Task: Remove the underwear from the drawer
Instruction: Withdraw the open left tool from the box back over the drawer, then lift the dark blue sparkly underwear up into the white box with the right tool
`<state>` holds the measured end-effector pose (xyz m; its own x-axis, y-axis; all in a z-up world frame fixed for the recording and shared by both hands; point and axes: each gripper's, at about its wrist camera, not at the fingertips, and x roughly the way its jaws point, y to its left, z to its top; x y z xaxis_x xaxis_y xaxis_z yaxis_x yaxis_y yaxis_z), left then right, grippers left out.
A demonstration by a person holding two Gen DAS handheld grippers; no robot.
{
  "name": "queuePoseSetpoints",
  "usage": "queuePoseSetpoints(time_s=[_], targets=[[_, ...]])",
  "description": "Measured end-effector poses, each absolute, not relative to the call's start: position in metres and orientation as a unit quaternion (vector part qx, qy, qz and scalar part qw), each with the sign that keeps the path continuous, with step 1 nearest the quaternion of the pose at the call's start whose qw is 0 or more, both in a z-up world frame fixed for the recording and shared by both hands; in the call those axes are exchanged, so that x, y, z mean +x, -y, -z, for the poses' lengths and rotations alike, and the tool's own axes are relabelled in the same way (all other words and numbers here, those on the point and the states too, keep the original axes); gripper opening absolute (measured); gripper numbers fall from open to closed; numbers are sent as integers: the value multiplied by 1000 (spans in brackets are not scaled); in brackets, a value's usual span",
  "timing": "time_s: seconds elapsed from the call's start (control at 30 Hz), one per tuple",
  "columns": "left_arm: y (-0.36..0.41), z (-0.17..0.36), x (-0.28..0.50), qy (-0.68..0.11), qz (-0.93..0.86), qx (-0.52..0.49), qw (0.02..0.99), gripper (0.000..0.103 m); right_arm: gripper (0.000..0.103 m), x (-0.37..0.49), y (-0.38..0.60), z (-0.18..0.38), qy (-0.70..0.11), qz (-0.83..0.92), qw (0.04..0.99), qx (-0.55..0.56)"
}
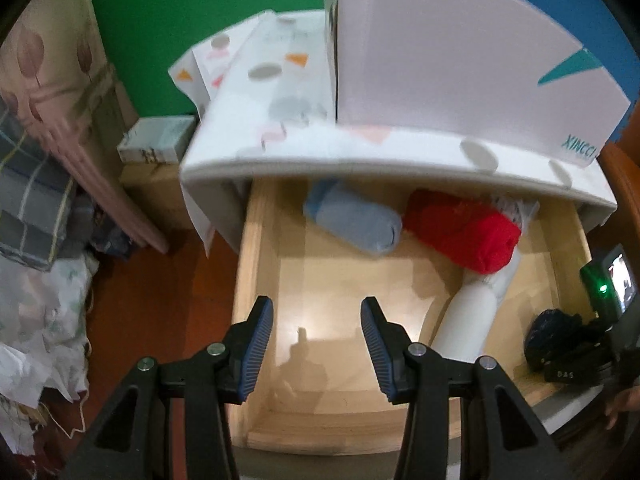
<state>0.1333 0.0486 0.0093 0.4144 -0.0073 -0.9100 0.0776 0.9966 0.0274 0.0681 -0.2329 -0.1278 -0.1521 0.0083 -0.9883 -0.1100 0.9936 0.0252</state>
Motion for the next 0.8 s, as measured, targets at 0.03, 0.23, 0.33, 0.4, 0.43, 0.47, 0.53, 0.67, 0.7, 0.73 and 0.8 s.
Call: queuePoseSetpoints(time_s=[0.03,0.23,0.33,0.4,0.43,0.47,0.53,0.67,0.7,0.73,0.8], targets=[[-49,-4,133,-543,24,32,839,47,36,68,233,127,-757,-46,651,-35],[-54,11,135,-561,26,-2,827,47,31,67,235,120,-744,-44,665,-41],[-58,13,134,-563,22,-22,826,47,30,67,238,113,-734,-45,677,-37],[-62,13,134,-562,12,-26,827,47,30,68,242,109,-727,-44,684,-33],[-63,12,134,-559,7,-26,829,47,30,68,244,107,-724,-44,688,-29],[-63,11,134,-557,6,-26,830,47,30,69,247,104,-720,-42,692,-25],[-63,8,132,-552,1,-24,834,47,29,69,251,101,-714,-40,698,-21],[-57,5,130,-544,-1,-6,839,47,29,71,262,85,-698,-38,715,-7],[-55,5,130,-542,-2,0,840,47,29,72,264,81,-694,-38,719,-6],[-53,4,129,-541,0,6,841,47,29,74,267,76,-690,-37,723,-5],[-50,5,129,-541,0,13,841,47,29,79,273,66,-684,-36,728,-1]])
